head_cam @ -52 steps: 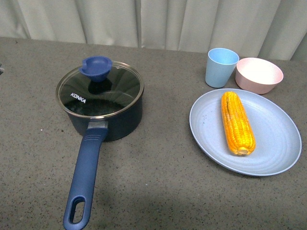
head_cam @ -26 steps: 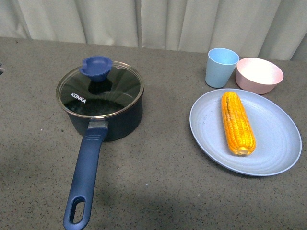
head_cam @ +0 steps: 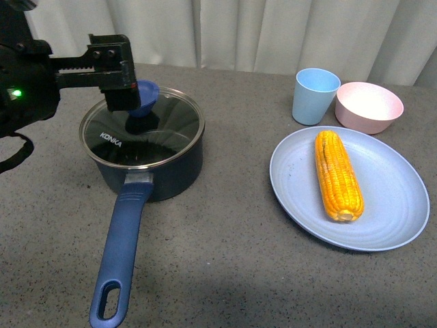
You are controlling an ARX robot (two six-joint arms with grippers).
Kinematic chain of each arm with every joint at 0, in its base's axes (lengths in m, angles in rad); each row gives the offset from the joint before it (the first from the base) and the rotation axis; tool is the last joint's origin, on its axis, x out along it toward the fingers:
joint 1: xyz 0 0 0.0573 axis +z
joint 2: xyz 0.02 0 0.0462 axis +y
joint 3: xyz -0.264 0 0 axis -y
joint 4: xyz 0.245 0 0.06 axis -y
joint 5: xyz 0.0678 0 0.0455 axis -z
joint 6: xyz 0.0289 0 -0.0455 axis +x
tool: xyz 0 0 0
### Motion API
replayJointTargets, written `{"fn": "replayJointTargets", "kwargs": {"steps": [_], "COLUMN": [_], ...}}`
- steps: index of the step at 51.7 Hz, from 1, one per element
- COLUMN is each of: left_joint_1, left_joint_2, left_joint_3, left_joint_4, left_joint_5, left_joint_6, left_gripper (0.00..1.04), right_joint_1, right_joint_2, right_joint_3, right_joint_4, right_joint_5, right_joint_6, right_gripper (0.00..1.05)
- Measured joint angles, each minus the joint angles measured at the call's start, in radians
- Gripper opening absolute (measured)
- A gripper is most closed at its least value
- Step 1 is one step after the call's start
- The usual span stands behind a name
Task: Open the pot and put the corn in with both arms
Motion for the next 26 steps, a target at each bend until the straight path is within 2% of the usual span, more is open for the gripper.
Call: {"fn": "replayJointTargets", "kwargs": {"steps": [15, 26], "left_joint_1": [-0.035, -0.05], "left_joint_2": [0.131, 0.192], "left_joint_3": [0.144, 0.177], "left_joint_4": [-0.018, -0.022], "left_joint_5": [0.008, 0.013], "left_joint_6": [0.037, 0.042], "left_gripper": [0.98, 0.98], "right_joint_1": [0.0, 0.0], "right_joint_2": [0.0, 0.0], "right_joint_3": [0.0, 0.0], "right_joint_4": [0.0, 0.0], "right_joint_5": [0.0, 0.0], "right_joint_6": [0.0, 0.0], "right_gripper": [0.95, 0.95]}}
